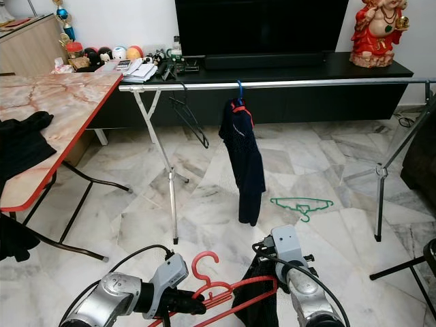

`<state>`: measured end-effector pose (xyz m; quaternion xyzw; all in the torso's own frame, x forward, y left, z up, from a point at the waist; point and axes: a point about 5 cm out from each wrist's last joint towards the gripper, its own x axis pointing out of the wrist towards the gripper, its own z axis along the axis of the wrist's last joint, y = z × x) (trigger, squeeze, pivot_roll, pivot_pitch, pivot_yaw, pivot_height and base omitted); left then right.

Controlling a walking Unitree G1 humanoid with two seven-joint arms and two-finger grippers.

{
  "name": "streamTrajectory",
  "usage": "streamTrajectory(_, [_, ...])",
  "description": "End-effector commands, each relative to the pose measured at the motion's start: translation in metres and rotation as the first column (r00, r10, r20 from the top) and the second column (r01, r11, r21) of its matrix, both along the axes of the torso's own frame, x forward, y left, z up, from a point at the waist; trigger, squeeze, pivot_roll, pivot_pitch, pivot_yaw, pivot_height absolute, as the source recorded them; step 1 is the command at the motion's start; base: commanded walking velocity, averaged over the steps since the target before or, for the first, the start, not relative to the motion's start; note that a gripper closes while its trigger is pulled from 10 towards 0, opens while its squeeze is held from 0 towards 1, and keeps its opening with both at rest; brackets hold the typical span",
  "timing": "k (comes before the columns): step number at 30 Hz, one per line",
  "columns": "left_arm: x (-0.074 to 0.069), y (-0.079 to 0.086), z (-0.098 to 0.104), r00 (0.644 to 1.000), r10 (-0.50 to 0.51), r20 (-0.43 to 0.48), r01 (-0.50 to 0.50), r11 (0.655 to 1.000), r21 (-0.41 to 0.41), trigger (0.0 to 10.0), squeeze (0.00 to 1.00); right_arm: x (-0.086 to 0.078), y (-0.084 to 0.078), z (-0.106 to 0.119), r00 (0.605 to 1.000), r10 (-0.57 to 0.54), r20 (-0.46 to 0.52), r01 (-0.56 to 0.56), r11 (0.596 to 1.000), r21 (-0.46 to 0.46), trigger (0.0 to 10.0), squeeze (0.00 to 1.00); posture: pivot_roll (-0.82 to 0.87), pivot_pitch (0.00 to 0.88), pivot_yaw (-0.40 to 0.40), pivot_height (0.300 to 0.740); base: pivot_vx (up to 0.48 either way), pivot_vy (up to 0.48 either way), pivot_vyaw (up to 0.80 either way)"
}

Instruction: Hang hanger

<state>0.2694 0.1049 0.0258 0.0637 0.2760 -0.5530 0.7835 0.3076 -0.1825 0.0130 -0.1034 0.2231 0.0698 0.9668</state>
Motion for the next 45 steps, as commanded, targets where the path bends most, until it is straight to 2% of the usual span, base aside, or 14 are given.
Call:
streamTrajectory(1, [0.004, 0.001, 0.002, 0.998, 0.042, 0.037, -0.042, 0.999, 0.017, 10.0, 0.00, 0.002, 0.003, 0.002, 1.000, -0.004, 0.008, 0.003, 1.000, 0.020, 10.0, 0.00, 0.00, 0.000, 0.002, 0.740, 0.000, 0.000, 0.00])
streamTrajectory(6, [0.006, 0.002, 0.002, 0.995, 0.079, 0.055, -0.081, 0.996, 0.043, 10.0, 0.00, 0.001, 0.006, 0.001, 1.000, 0.000, 0.002, 0.000, 0.999, 0.045, 10.0, 0.00, 0.00, 0.000, 0.004, 0.740, 0.000, 0.000, 0.00])
streamTrajectory(13, [0.010, -0.002, 0.005, 0.989, 0.125, 0.072, -0.127, 0.992, 0.017, 10.0, 0.00, 0.009, 0.010, 0.011, 1.000, 0.022, 0.010, -0.024, 0.987, 0.159, 10.0, 0.00, 0.00, 0.001, -0.003, 0.740, 0.000, 0.000, 0.00])
streamTrajectory(17, [0.009, -0.003, 0.004, 0.989, 0.133, 0.071, -0.135, 0.991, 0.024, 10.0, 0.00, 0.012, 0.010, 0.014, 1.000, 0.030, 0.009, -0.031, 0.980, 0.195, 10.0, 0.00, -0.01, 0.004, -0.004, 0.740, 0.000, 0.000, 0.00])
streamTrajectory(24, [0.013, 0.001, 0.001, 0.976, 0.192, 0.100, -0.198, 0.979, 0.053, 10.0, 0.00, 0.014, 0.016, 0.019, 0.996, 0.088, -0.022, -0.079, 0.955, 0.285, 10.0, 0.00, -0.01, 0.010, -0.008, 0.740, 0.000, 0.000, 0.00])
streamTrajectory(29, [0.013, 0.000, 0.000, 0.976, 0.190, 0.108, -0.197, 0.979, 0.060, 10.0, 0.00, 0.016, 0.023, 0.027, 0.991, 0.131, -0.008, -0.120, 0.927, 0.355, 10.0, 0.00, -0.02, 0.018, -0.008, 0.740, 0.000, 0.000, 0.00])
streamTrajectory(40, [0.018, -0.002, 0.001, 0.964, 0.227, 0.141, -0.238, 0.969, 0.066, 10.0, 0.00, 0.014, 0.024, 0.030, 0.986, 0.164, -0.025, -0.145, 0.927, 0.345, 10.0, 0.00, -0.02, 0.026, -0.010, 0.740, 0.000, 0.000, 0.00])
streamTrajectory(45, [0.025, 0.004, 0.002, 0.938, 0.284, 0.200, -0.308, 0.946, 0.098, 10.0, 0.00, 0.010, 0.017, 0.022, 0.989, 0.139, -0.059, -0.120, 0.960, 0.251, 10.0, 0.00, -0.02, 0.033, -0.011, 0.740, 0.000, 0.000, 0.00])
